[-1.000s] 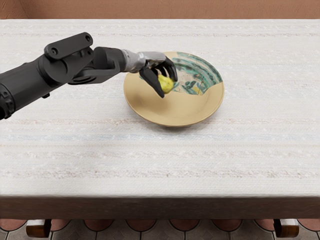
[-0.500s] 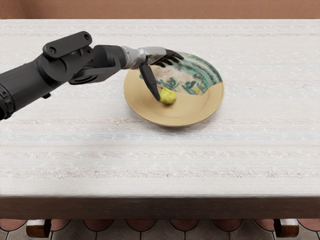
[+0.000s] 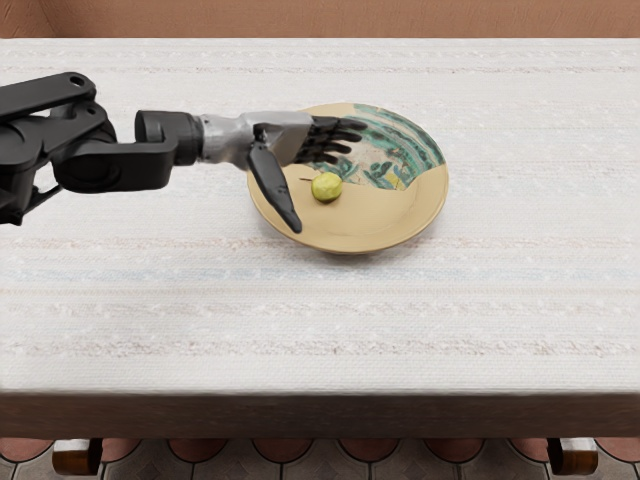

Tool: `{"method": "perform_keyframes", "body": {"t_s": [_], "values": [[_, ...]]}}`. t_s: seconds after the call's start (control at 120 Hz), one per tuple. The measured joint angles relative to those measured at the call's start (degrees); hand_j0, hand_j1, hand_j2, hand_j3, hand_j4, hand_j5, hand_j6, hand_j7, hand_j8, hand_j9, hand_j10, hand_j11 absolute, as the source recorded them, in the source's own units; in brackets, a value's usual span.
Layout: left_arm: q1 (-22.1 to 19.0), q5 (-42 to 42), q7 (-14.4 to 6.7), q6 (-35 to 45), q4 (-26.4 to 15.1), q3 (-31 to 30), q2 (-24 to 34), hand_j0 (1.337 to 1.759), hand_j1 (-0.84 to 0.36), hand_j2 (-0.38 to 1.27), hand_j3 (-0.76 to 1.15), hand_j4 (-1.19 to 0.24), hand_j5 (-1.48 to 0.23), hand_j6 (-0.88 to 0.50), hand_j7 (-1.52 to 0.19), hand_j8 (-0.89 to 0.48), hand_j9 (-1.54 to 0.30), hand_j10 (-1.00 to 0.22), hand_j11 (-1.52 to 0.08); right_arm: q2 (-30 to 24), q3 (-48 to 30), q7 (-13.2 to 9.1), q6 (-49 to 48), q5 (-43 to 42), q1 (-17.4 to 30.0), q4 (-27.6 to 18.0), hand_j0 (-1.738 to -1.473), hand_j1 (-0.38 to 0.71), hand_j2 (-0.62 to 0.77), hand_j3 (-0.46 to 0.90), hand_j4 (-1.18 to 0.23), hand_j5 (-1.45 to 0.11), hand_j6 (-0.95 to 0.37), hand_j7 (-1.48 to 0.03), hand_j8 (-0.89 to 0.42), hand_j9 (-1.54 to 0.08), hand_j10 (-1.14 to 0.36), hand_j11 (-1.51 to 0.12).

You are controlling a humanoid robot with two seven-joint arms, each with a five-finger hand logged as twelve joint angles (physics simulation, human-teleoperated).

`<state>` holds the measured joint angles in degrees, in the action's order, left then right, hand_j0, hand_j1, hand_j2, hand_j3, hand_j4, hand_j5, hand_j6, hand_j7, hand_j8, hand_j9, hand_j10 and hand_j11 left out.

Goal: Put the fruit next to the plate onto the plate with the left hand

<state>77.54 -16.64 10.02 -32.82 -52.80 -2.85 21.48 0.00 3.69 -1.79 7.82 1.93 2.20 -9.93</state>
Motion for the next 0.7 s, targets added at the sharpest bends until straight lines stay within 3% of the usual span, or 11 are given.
{"method": "perform_keyframes", "body": {"t_s": [0.225, 0.558, 0.7], "values": [[-3.82, 2.10, 0.00, -1.92, -1.65, 1.75, 7.94, 1.658, 0.35, 0.00, 0.00, 0.00, 0.00, 0.00, 0.00, 0.00, 0.00, 0.00, 0.00, 0.00, 0.00, -0.01, 0.00, 0.00, 0.00, -0.01, -1.658, -0.31, -0.01, 0.00, -0.03, -0.04, -0.03, -0.04, -0.03, -0.04, -0.03, -0.04], [-14.29, 2.85, -0.07, -2.16, -2.33, 8.81, 19.13, 1.658, 0.35, 0.00, 0.00, 0.00, 0.00, 0.00, 0.00, 0.00, 0.00, 0.00, 0.00, 0.00, 0.00, -0.01, 0.00, 0.00, 0.00, -0.01, -1.658, -0.31, -0.01, 0.00, -0.03, -0.04, -0.03, -0.04, -0.03, -0.04, -0.03, -0.04], [-15.49, 2.91, -0.08, -2.17, -2.22, 10.26, 20.17, 1.658, 0.35, 0.00, 0.00, 0.00, 0.00, 0.00, 0.00, 0.00, 0.00, 0.00, 0.00, 0.00, 0.00, -0.02, 0.00, 0.00, 0.00, -0.01, -1.658, -0.31, -0.01, 0.00, -0.03, -0.04, -0.03, -0.04, -0.03, -0.04, -0.03, -0.04]]}}
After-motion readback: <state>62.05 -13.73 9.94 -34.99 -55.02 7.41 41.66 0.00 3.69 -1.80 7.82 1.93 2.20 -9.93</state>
